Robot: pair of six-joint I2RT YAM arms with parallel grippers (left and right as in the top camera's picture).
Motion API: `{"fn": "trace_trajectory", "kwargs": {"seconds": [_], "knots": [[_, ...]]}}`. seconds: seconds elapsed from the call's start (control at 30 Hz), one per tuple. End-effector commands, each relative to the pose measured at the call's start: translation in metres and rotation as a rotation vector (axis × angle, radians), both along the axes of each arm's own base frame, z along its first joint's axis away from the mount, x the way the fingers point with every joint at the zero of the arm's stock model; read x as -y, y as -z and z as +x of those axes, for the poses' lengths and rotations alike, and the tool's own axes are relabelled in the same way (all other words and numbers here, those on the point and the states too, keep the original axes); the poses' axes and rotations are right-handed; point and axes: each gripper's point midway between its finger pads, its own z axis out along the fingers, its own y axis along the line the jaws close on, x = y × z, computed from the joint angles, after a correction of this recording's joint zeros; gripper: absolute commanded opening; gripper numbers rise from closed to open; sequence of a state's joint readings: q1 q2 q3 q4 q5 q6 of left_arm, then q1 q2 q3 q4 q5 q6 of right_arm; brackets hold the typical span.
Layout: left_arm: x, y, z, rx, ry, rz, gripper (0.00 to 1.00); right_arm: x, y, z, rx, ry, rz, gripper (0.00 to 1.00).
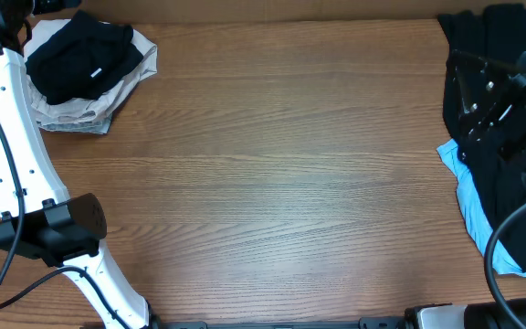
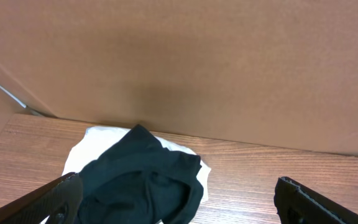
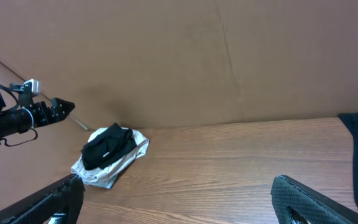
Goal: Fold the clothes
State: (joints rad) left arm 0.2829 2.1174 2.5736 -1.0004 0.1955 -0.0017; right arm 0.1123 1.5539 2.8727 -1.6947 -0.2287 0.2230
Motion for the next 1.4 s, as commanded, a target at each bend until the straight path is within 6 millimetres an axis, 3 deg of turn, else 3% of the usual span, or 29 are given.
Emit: {"fn": "trace_trajectory", "kwargs": {"seconds": [0.0,0.13,0.23,0.37,0.53,0.67,0.83,1.1,1.27,1.37], "knots": [[-0.001,0.004,0.002,-0.004,0.001,-0.021,1.00,0.001,-0.003,-0.003,0.022,-0.005,-0.024,1.00],[-0.001,0.004,0.002,-0.004,0.001,-0.021,1.00,0.002,-0.001,0.001,0.070,-0.045,-0.179,1.00],[-0.001,0.004,0.002,-0.004,0.001,-0.021,1.00,0.020,0.011,0.010,0.037,0.035,-0.281,1.00],[-0.001,0.004,0.002,-0.004,0.001,-0.021,1.00,0.033,0.028,0.012,-0.025,0.096,-0.318,1.00],[-0.001,0.004,0.002,-0.004,0.001,-0.021,1.00,0.036,0.039,0.016,0.022,0.124,-0.318,1.00],[-0.001,0.004,0.002,-0.004,0.001,-0.021,1.00,0.039,0.069,0.021,0.114,0.154,-0.305,1.00],[-0.001,0.004,0.002,-0.004,0.001,-0.021,1.00,0.041,0.128,0.023,0.217,0.174,-0.281,1.00],[-0.001,0.004,0.002,-0.004,0.001,-0.021,1.00,0.032,0.256,0.012,0.321,0.115,-0.243,1.00],[-0.001,0.004,0.002,-0.004,0.001,-0.021,1.00,0.027,0.319,0.004,0.349,0.084,-0.223,1.00],[-0.001,0.004,0.002,-0.004,0.001,-0.021,1.00,0.023,0.346,-0.001,0.344,0.064,-0.218,1.00]]}}
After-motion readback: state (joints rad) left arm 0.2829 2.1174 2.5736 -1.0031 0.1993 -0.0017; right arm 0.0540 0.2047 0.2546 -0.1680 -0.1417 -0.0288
